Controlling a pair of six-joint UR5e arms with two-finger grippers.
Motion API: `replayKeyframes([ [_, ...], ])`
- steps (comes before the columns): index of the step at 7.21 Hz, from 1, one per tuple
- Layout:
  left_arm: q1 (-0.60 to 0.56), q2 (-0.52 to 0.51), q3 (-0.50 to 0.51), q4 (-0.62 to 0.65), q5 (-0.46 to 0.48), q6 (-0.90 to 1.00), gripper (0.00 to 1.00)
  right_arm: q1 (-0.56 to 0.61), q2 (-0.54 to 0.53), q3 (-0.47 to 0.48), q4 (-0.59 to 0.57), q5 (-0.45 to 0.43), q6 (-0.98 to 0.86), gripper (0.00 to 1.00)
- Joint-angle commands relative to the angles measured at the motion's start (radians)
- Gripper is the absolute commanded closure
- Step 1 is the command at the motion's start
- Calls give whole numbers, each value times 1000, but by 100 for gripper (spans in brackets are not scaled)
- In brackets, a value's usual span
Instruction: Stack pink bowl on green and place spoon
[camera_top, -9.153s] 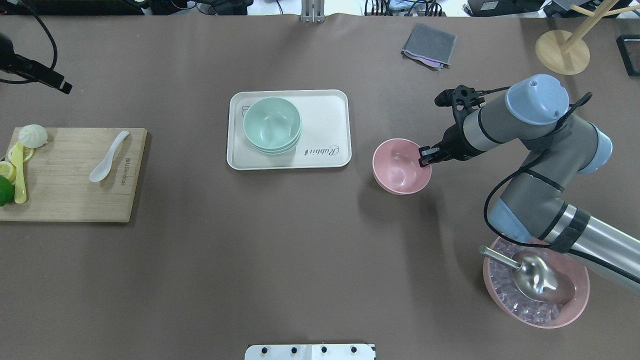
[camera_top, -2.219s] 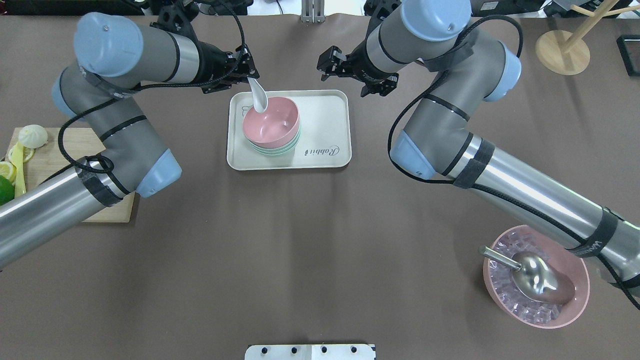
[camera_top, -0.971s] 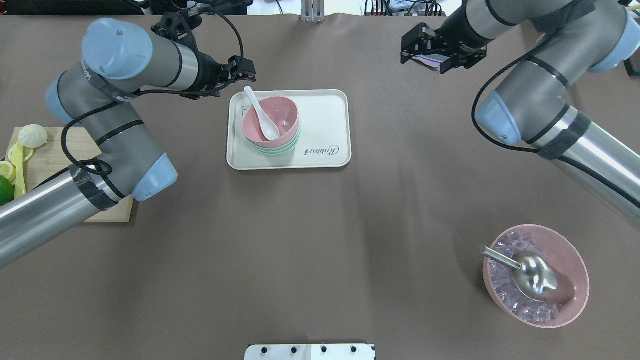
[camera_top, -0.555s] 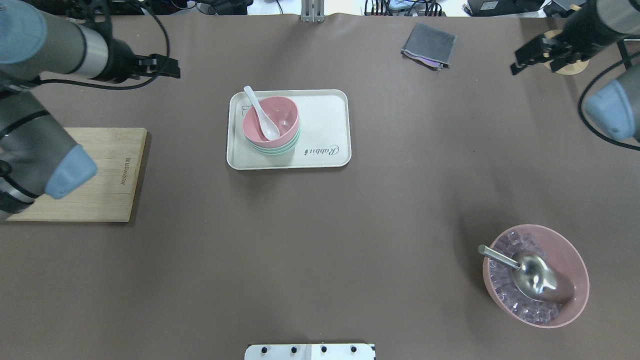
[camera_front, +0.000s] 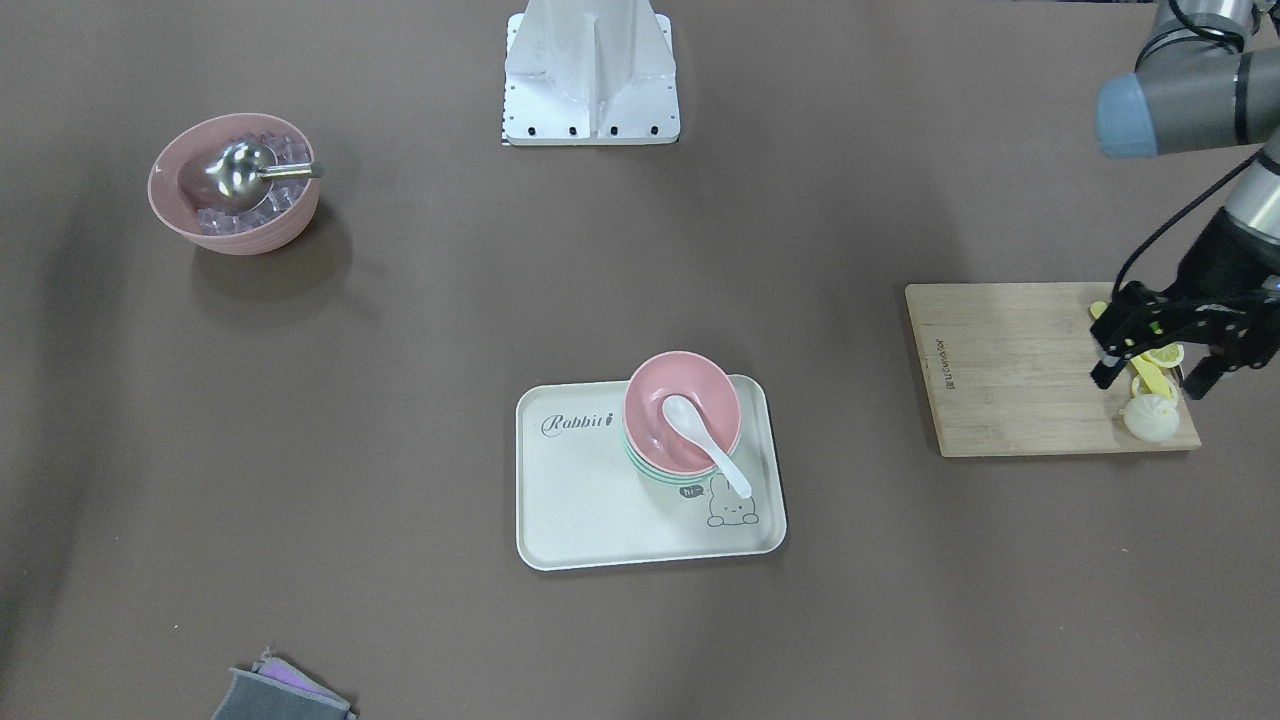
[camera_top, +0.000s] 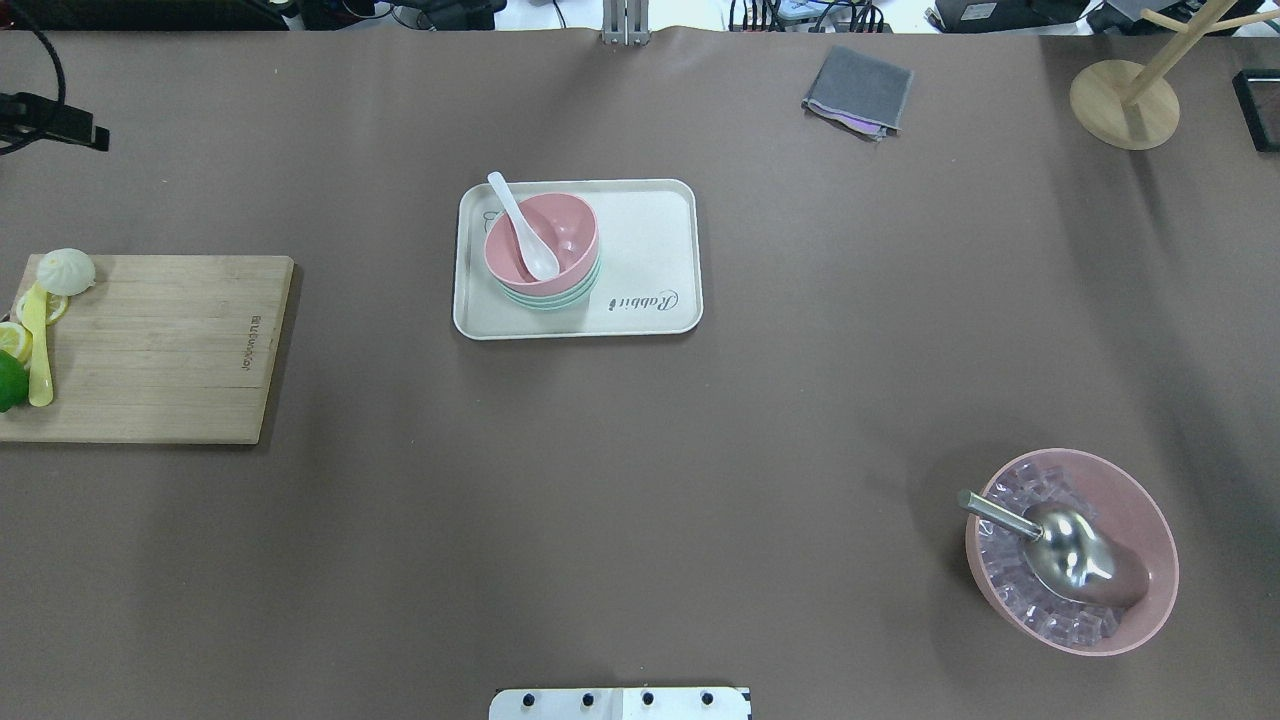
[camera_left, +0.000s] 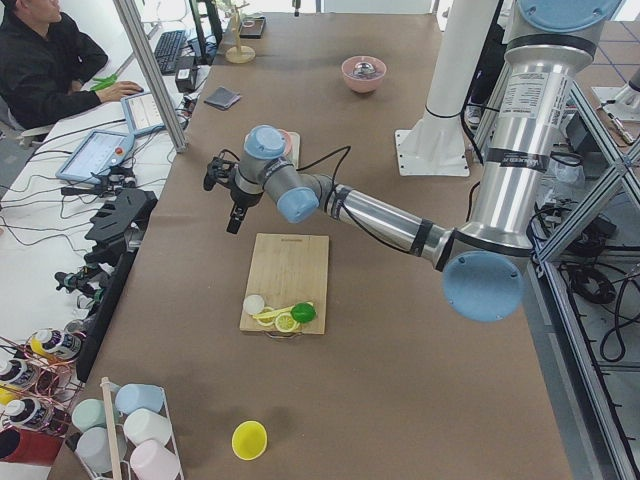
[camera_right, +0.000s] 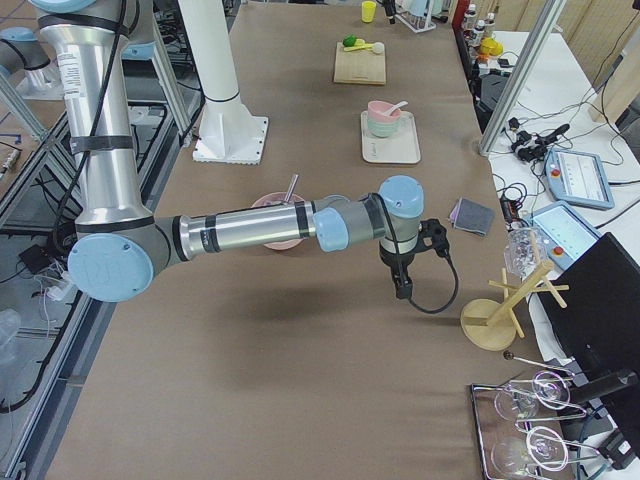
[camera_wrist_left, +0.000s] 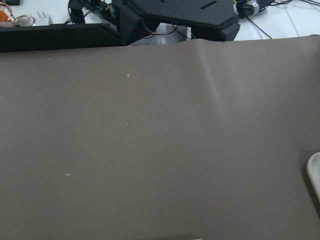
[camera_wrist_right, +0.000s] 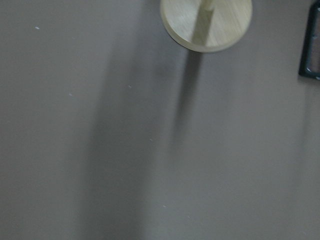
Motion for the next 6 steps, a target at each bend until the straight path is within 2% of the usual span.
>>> replayKeyframes([
  [1, -83, 81, 58, 21, -12, 203, 2, 79, -37, -76, 2, -2, -31, 0],
  [3, -144, 110, 130, 72, -15, 279, 2, 97, -42, -78, -10, 48, -34, 0],
  [4, -190, 118, 164, 72, -68, 280, 2, 97, -46, -65, -10, 58, -31, 0],
  [5, -242, 135, 193, 78, -178, 280, 2, 97, -39, -64, -10, 56, -30, 0],
  [6, -281, 171, 195, 74, -220, 286, 2, 94, -34, -65, -10, 55, -28, 0],
])
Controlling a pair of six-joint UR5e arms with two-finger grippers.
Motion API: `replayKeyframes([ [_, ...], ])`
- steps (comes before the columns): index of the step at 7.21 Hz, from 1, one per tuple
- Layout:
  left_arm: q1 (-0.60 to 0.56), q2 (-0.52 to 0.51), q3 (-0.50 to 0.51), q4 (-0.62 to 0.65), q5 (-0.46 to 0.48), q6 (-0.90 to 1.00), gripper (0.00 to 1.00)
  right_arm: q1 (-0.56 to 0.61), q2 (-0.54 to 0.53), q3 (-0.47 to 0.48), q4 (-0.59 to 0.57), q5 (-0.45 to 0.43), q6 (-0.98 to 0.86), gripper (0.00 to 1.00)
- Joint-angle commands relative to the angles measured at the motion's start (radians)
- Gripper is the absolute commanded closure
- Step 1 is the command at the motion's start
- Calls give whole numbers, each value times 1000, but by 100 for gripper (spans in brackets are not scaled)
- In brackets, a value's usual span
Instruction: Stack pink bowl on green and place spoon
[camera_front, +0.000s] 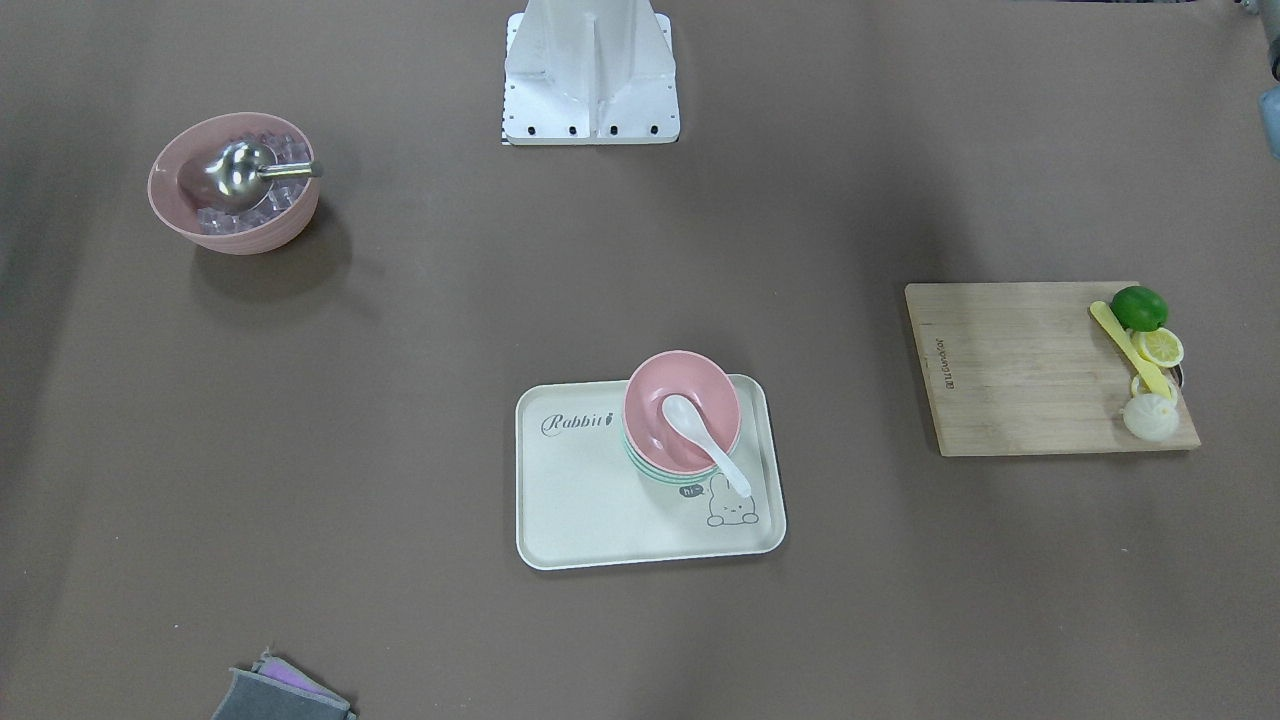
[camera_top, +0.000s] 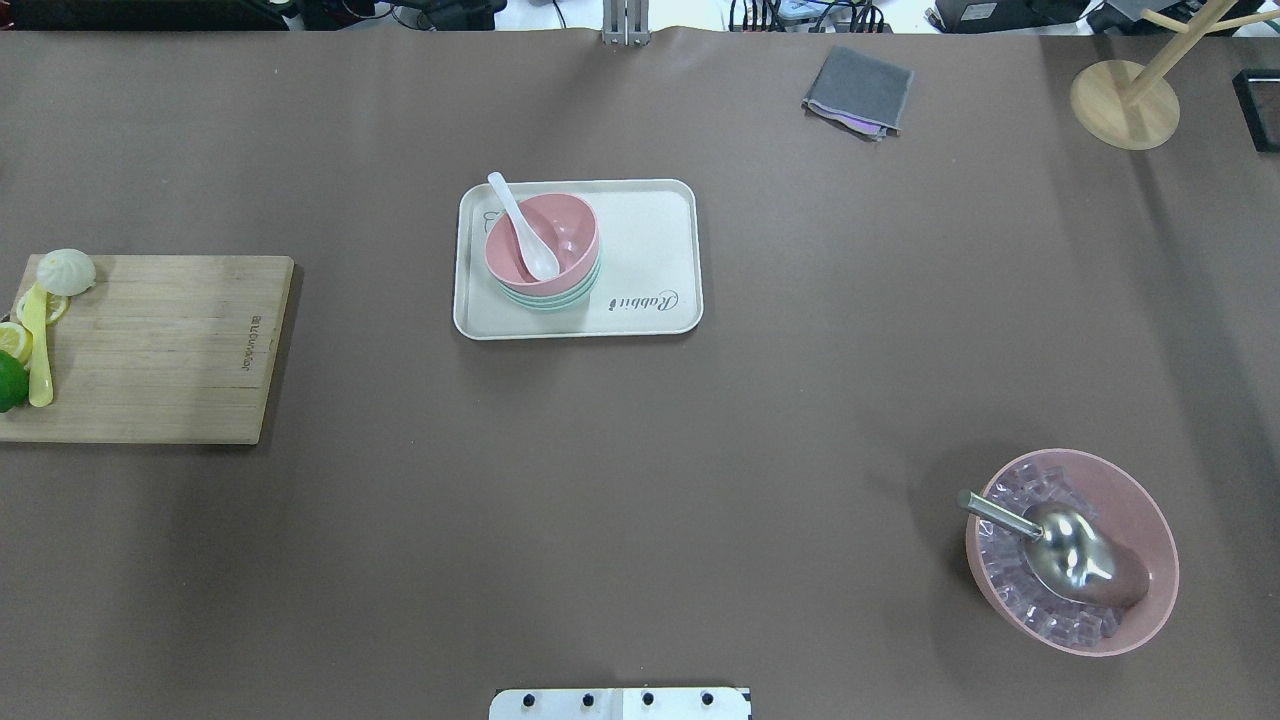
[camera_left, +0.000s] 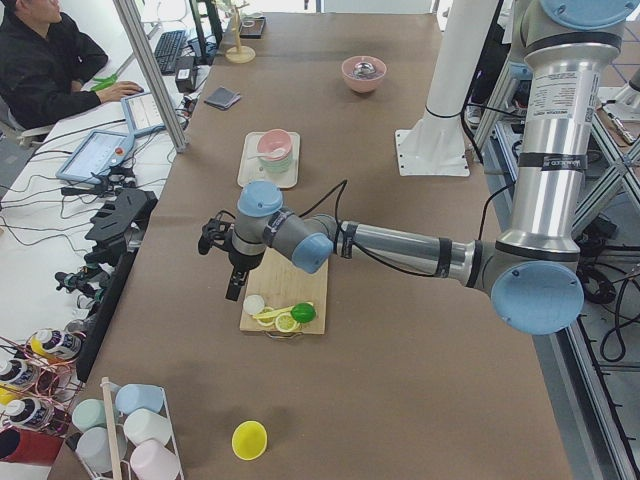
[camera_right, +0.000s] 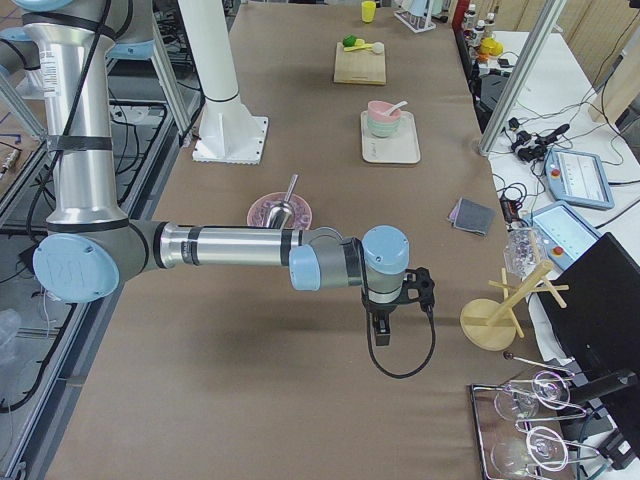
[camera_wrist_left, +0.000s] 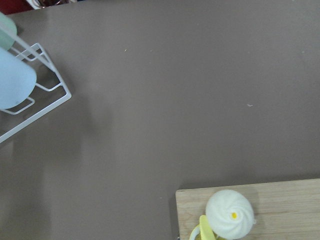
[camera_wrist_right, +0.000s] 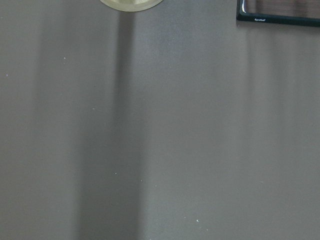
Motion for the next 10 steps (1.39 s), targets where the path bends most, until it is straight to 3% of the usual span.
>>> replayKeyframes([
  [1, -61, 52, 15, 2, -72, 50, 2, -3, 16, -5, 0, 1, 2, 0],
  [10, -62, 15, 1, 78, -67, 41, 2, -2, 16, 2, -36, 21, 53, 0],
])
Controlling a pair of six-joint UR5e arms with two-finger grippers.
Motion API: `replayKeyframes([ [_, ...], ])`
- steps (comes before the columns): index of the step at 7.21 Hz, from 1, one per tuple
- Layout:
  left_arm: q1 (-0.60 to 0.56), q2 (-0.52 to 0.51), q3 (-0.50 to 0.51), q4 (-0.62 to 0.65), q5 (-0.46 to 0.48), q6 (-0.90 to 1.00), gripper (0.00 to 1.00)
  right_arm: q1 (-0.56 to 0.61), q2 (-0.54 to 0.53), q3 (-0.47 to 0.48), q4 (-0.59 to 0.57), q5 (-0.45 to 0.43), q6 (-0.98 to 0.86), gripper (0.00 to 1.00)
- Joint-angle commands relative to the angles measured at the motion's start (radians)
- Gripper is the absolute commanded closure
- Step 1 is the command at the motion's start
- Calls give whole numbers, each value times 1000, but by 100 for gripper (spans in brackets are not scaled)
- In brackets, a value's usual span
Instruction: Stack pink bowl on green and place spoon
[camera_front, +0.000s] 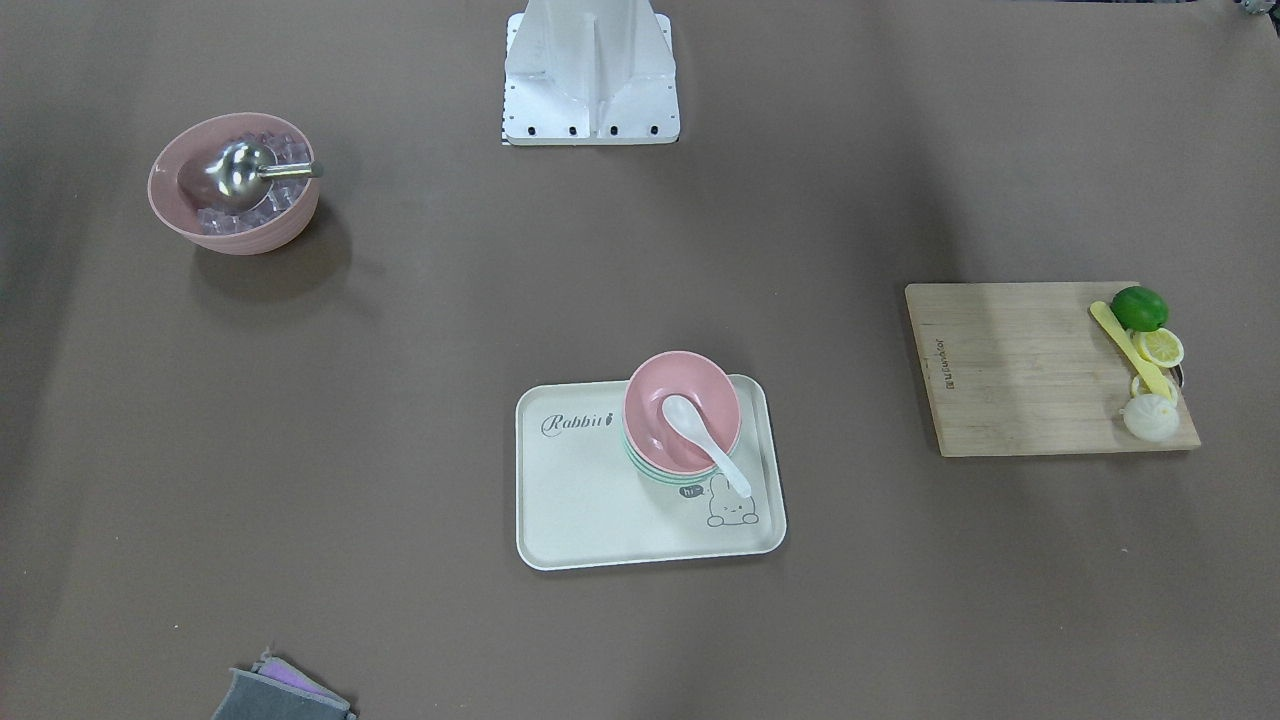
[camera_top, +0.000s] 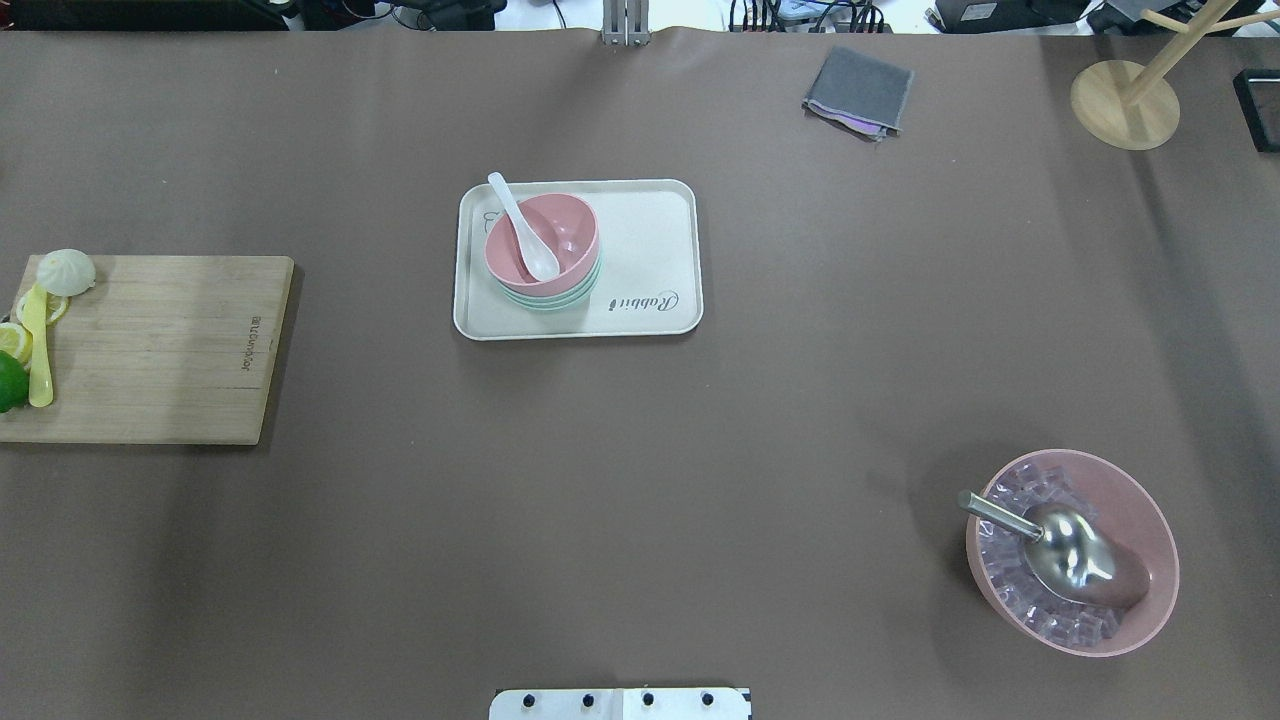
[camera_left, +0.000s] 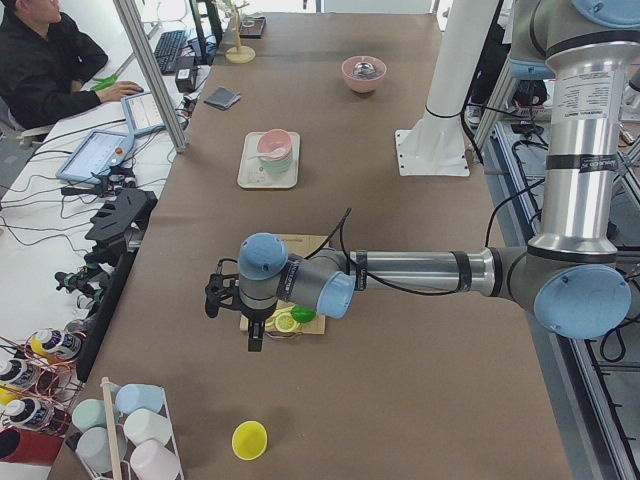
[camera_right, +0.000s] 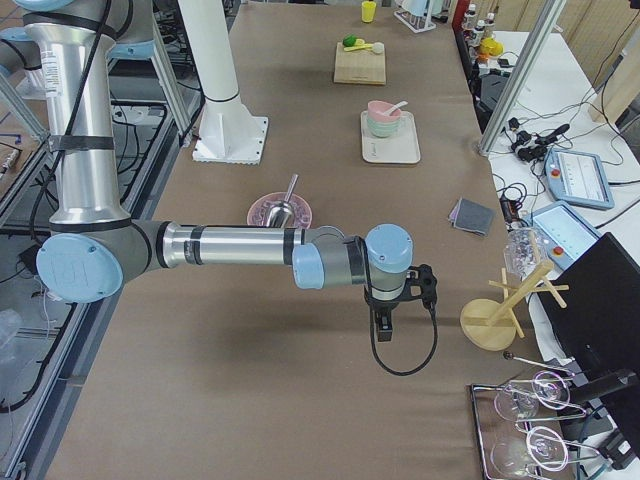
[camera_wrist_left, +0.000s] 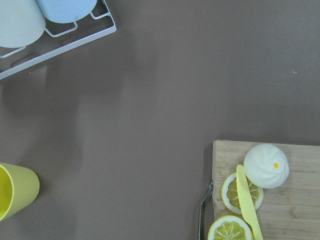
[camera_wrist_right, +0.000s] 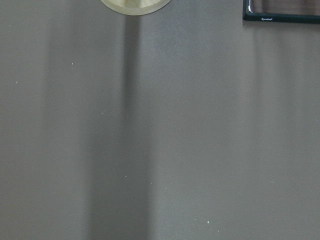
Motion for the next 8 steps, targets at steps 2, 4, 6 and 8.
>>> replayKeyframes([
  [2, 0, -4, -1, 5, 4, 0, 2, 0, 1, 4, -18, 4, 17, 0],
  [4, 0, -4, 1, 3, 5, 0, 2, 0, -7, 4, -16, 13, 19, 0],
  [6, 0, -2, 1, 3, 5, 1, 2, 0, -7, 4, -10, 13, 17, 0],
  [8, 0, -2, 1, 3, 5, 0, 2, 0, -7, 4, -9, 13, 17, 0],
])
